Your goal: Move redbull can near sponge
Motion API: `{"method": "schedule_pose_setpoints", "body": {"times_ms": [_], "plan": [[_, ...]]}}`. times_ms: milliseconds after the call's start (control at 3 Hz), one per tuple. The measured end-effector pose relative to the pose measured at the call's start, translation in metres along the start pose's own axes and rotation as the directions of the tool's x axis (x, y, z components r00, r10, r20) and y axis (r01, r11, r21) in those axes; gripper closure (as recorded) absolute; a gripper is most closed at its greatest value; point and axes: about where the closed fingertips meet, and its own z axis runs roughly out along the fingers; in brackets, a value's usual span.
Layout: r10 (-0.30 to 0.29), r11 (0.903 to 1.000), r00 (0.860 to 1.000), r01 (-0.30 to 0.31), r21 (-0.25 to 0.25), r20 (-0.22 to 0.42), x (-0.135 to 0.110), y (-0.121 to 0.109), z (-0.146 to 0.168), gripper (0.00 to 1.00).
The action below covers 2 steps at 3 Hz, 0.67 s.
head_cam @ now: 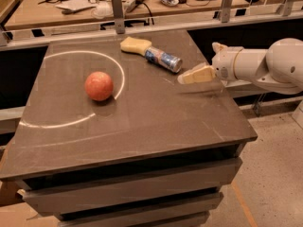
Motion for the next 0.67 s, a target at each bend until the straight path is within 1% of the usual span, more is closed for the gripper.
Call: {"method": "schedule_pose_setpoints", "body": {"times_ms": [333,667], "plan": [[0.037,0.9984,0.997,-0.034,0.045,-0.066,0.0089,-0.0119,-0.0286,0.00],[0.064,0.9963,0.995,-0.059,0.063,-0.078,0.0141,-0.0186,-0.0352,0.00]]}}
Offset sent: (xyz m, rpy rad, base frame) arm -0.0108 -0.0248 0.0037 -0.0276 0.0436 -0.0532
